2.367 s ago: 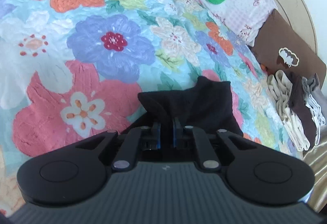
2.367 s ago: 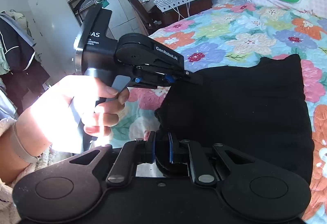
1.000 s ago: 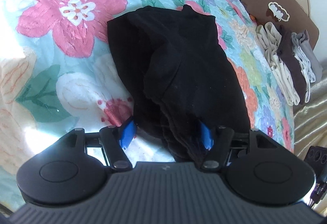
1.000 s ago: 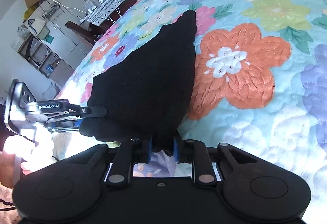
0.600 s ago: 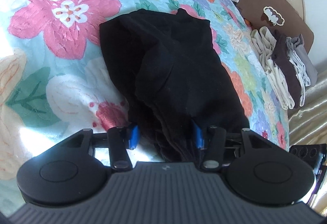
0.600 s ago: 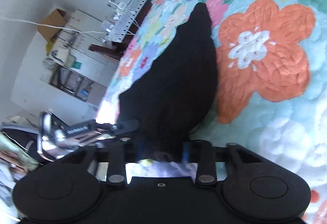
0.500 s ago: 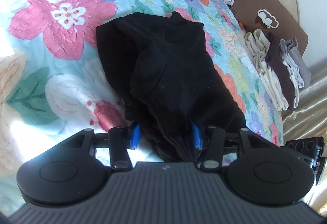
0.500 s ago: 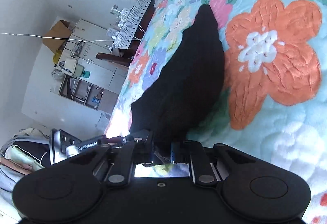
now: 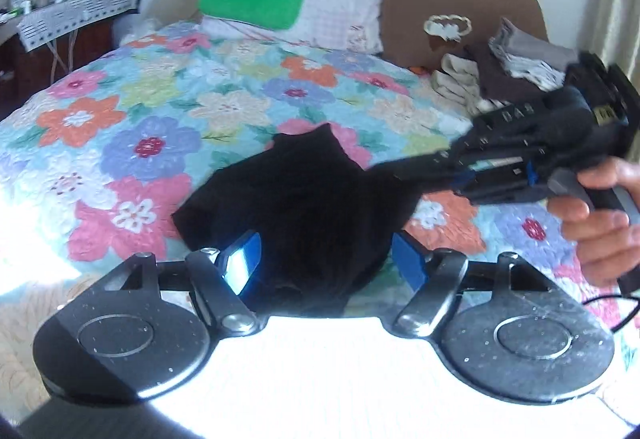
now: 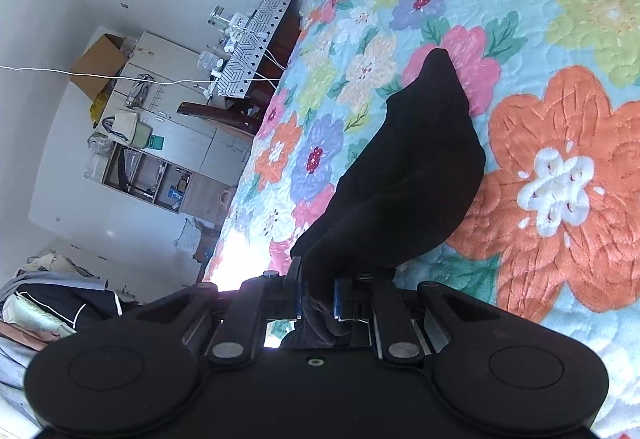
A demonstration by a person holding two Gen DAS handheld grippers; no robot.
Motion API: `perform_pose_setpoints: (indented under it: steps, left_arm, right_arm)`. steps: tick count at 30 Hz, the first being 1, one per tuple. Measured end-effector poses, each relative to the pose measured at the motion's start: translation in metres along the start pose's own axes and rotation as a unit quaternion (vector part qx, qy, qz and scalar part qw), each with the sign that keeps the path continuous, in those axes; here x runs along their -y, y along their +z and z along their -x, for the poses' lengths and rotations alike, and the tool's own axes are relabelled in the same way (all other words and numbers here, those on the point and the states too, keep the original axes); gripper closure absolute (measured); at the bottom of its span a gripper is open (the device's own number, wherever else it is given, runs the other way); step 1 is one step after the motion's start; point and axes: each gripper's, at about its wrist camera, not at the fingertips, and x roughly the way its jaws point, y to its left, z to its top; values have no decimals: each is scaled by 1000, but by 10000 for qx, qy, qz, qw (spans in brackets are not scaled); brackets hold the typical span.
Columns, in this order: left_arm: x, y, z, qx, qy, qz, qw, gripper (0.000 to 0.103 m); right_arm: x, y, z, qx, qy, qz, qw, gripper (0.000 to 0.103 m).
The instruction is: Fold clothes
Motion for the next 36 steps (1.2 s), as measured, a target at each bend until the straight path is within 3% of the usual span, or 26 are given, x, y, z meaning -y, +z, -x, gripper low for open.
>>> perform_pose_setpoints:
  steps: [3, 5, 7, 8, 9, 10, 11, 12, 13, 14, 18, 21, 24, 30, 32, 36]
  left_arm:
    - [21, -1, -23, -318, 42, -566, 9979, 30]
    - [37, -6, -37, -251, 408, -1086, 9929, 27]
    - [59, -15, -54, -290, 1094, -1966, 9739, 22]
    - [64, -19, -63, -340, 1385, -2251, 9638, 22]
    - [63, -20, -69, -389, 1531, -2296, 9604, 22]
    - [62, -22, -74, -435, 1647, -2307, 9580, 33]
    - [54, -20, -73, -471, 1552, -2082, 9646, 48]
    - [46, -16, -70, -505, 1386, -1753, 9734, 82]
    - [39, -13, -65, -510, 1257, -1459, 9799, 88]
    - [33, -10, -59, -498, 1156, -1216, 9846, 88]
    - [45, -11, -30, -105, 1401, -1617, 9768, 90]
    - [55, -14, -9, -271, 1112, -1618, 9802, 90]
    - [62, -23, 8, -711, 717, -1402, 9850, 90]
    - [56, -31, 42, -898, 75, -953, 9914, 86]
    - [55, -27, 44, -817, 162, -1014, 9914, 78]
    - [54, -17, 41, -646, 360, -1044, 9918, 78]
  right_arm:
    - [-4, 4, -1, -24, -6, -21, 10000, 86]
    - [-6, 6, 1, -27, -5, -44, 10000, 86]
    - [-8, 6, 3, -10, 12, -56, 10000, 86]
    - [-8, 6, 6, 1, 29, -67, 10000, 86]
    - [-8, 5, 8, 14, 50, -79, 10000, 86]
    - [-7, 5, 10, 27, 62, -85, 9999, 86]
    - [-5, 4, 13, 45, 51, -89, 9999, 86]
    - [-3, 3, 16, 58, 34, -82, 9999, 86]
    - [-1, 1, 19, 66, 23, -55, 10000, 87]
    - [1, -1, 23, 78, 33, -6, 10000, 88]
    - [2, -21, 41, 168, 399, 412, 9982, 90]
    - [3, -37, 58, 225, 573, 378, 9974, 90]
    - [5, -60, 75, 166, 547, 237, 9981, 90]
    - [12, -102, 108, 111, 533, -38, 9985, 90]
    - [9, -99, 109, 132, 488, 35, 9987, 90]
    - [-1, -79, 102, 273, 472, 250, 9982, 90]
